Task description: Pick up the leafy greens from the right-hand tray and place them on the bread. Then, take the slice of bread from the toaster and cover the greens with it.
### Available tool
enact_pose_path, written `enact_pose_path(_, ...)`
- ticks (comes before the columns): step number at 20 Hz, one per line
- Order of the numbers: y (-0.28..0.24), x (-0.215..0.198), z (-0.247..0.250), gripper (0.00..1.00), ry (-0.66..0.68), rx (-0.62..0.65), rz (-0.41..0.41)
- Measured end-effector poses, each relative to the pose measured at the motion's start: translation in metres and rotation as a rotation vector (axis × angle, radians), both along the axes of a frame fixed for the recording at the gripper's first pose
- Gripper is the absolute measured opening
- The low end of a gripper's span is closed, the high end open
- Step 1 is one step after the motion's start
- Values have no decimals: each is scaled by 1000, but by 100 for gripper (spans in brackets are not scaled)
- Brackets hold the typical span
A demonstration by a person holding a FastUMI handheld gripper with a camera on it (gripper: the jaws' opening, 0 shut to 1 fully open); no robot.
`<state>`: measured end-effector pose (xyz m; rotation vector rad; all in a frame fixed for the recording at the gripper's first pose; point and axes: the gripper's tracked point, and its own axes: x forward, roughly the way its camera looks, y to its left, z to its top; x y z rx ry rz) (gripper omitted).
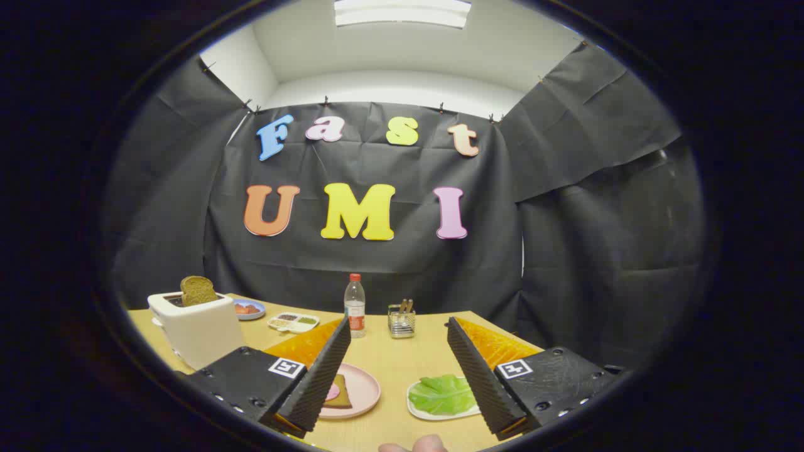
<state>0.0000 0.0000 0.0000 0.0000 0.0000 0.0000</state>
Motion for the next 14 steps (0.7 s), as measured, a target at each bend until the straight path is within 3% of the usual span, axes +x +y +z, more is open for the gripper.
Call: enact_pose_path(14,15,0,10,95,-34,-17,38)
